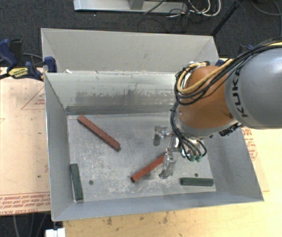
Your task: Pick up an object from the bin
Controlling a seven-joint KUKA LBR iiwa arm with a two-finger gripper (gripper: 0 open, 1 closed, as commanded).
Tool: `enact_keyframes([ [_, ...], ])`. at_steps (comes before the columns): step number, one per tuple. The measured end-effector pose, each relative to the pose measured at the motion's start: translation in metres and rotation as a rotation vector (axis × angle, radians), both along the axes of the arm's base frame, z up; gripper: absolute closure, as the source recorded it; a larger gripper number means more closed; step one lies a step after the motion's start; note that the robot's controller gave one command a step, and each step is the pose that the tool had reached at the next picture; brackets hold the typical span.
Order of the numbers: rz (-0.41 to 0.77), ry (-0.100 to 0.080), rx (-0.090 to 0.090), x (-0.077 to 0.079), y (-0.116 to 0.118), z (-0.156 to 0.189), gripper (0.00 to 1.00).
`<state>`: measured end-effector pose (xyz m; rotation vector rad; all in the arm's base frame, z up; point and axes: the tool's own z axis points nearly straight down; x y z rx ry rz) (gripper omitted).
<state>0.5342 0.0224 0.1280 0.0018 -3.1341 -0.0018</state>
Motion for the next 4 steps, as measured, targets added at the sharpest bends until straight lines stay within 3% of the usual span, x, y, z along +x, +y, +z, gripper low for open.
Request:
enact_keyframes([
  [1,0.072,-0.002,0.0,-0.007,0.003,-0.062,0.0],
  [2,0.071,-0.01,0.0,-0.005,0.003,-0.057,1.0],
  [3,0.103,-0.017,0.0,-0.019,0.014,0.065,1.0],
  [4,0.384,-0.014,-0.001,-0.039,-0.025,0.153,1.0],
])
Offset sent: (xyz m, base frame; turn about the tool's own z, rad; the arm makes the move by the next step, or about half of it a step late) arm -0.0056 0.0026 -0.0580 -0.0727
